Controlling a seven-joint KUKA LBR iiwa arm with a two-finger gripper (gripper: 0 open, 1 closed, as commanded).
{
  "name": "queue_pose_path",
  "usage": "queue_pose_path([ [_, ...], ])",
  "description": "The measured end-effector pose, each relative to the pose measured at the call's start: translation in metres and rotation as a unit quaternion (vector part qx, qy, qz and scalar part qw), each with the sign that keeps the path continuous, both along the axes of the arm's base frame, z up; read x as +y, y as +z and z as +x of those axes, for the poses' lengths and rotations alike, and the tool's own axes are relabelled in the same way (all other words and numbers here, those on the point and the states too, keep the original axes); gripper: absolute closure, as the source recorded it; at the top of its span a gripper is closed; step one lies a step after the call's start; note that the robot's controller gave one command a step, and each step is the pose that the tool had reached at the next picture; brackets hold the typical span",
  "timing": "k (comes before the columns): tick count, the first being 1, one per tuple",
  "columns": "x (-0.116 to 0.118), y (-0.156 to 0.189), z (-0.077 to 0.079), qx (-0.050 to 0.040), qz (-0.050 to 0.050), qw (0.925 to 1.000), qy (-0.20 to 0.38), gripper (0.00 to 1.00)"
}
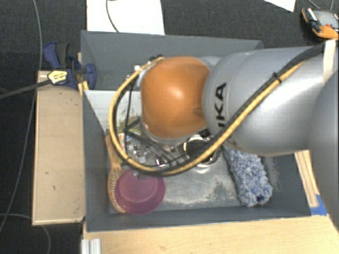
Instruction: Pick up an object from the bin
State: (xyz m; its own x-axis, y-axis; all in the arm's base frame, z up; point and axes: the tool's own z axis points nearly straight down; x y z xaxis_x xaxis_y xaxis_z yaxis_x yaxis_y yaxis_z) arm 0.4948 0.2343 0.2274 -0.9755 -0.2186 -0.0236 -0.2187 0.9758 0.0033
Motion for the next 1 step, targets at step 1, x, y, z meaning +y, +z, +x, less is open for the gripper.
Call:
queue_pose_path([
  [1,0.0035,-0.0137,0.0696,-0.0066,0.004,0.9977,-0.067,1.0],
])
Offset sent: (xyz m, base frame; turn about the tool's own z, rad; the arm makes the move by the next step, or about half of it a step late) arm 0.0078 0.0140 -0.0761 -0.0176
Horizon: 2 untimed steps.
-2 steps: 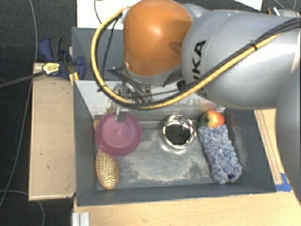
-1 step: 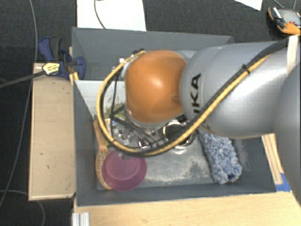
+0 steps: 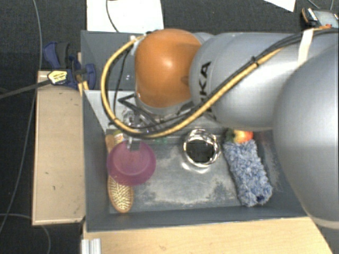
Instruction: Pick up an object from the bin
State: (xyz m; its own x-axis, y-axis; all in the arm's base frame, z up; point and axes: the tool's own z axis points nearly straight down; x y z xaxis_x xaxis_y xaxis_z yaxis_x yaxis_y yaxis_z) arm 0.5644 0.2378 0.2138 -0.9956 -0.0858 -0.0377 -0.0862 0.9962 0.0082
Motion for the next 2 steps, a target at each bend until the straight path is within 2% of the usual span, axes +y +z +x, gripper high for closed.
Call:
queue_pose_path([
  [1,0.01,-0.064,-0.062,0.0058,-0.003,0.9971,0.076,1.0],
  [2,0.007,-0.081,-0.005,-0.004,-0.004,0.9918,0.128,0.0],
])
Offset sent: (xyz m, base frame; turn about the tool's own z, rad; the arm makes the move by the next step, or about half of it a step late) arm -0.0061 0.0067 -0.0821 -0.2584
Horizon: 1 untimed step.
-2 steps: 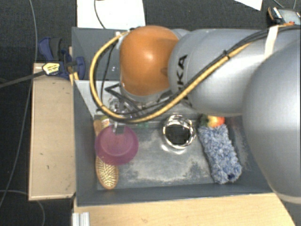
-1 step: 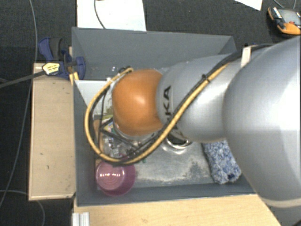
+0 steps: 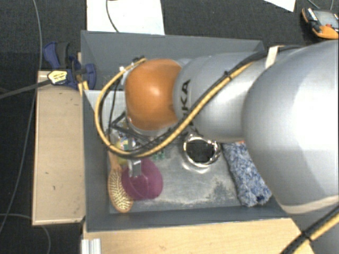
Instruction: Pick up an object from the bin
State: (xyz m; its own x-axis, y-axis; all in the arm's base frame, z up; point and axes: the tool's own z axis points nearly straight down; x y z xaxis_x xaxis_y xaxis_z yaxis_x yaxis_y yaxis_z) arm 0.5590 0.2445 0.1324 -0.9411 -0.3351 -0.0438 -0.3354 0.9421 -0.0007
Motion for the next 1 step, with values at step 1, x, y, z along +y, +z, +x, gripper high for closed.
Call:
queue_pose_path([
  [1,0.0,0.0001,0.0,0.0,0.0,1.0,-0.001,0.0],
])
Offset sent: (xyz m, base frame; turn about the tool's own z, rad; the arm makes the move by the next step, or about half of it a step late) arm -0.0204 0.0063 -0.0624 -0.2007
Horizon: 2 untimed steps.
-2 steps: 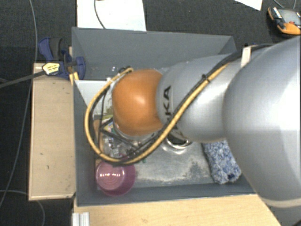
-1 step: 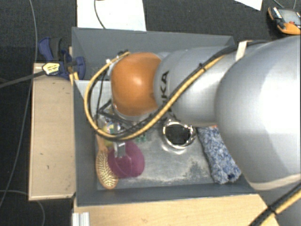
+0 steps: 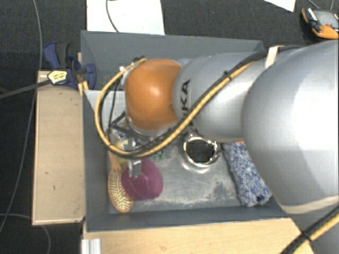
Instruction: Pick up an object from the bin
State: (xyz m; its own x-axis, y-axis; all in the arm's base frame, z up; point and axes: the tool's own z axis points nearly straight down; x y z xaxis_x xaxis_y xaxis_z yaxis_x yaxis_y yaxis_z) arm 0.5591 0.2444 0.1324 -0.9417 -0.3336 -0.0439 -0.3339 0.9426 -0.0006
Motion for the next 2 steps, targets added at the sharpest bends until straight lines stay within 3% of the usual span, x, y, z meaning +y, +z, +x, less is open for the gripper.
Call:
queue_pose_path([
  [1,0.005,-0.051,-0.015,-0.0029,-0.004,0.9961,0.088,0.0],
  [2,-0.003,-0.059,-0.05,-0.0039,-0.005,0.9941,0.108,0.0],
])
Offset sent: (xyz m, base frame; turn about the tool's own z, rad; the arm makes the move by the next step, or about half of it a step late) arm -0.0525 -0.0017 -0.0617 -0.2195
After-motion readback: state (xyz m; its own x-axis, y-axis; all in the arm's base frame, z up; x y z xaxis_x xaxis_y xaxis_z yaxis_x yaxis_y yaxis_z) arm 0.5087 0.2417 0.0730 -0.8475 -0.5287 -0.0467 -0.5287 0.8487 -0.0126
